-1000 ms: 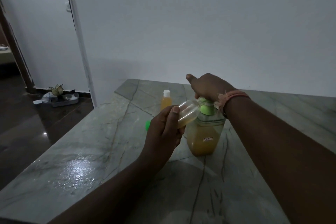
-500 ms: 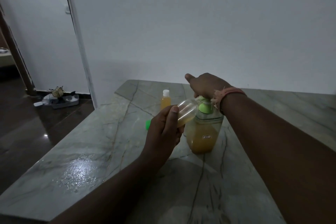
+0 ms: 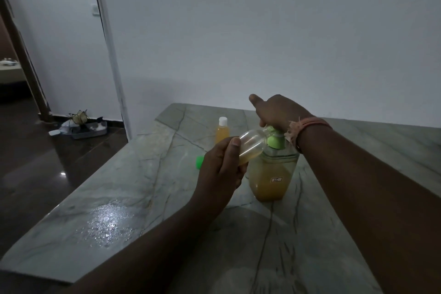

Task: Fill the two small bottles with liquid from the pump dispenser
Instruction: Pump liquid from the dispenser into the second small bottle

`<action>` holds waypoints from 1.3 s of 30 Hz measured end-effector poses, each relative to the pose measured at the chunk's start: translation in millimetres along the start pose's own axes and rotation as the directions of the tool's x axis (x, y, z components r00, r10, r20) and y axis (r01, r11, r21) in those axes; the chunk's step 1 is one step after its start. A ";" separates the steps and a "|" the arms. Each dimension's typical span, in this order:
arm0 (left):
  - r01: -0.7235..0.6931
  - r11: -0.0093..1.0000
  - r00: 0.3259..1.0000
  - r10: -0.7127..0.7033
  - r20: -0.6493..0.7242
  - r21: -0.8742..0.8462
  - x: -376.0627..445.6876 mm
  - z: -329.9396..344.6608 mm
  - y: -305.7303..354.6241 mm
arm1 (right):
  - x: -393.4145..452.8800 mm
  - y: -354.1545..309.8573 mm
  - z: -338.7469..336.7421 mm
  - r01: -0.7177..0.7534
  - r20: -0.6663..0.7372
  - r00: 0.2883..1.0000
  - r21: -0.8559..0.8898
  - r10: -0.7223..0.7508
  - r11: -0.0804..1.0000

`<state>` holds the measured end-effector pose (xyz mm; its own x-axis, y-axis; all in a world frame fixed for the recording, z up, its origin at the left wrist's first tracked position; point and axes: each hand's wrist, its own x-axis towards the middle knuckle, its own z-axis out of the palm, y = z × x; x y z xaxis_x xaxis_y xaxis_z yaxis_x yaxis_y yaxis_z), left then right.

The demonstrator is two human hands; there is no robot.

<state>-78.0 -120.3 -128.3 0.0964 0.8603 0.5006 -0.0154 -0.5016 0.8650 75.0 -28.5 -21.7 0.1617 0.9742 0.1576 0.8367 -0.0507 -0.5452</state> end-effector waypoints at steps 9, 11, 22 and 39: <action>-0.018 0.999 1.000 0.019 0.016 -0.035 -1.7 -0.5 4.6 | -7.7 -10.7 -16.4 -0.043 0.071 0.997 0.123 0.035 0.991; -0.025 0.999 0.999 0.025 0.019 -0.035 -1.6 -0.5 5.6 | -11.0 -14.6 -25.7 -0.092 0.083 0.994 0.209 0.076 0.974; -0.024 0.999 1.000 0.024 0.000 -0.030 2.1 0.5 2.5 | -6.0 -5.0 -8.5 -0.083 -0.120 0.990 -0.019 0.080 0.996; 0.001 1.000 1.000 -0.002 -0.002 -0.015 0.0 1.0 1.9 | -15.8 -6.5 -6.1 -0.035 -0.148 0.989 -0.064 0.025 0.997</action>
<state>-77.0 -121.3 -126.7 0.0948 0.8612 0.4993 -0.0301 -0.4989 0.8661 70.2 -44.9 -15.6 0.2583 0.9292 0.2642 0.8625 -0.0986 -0.4964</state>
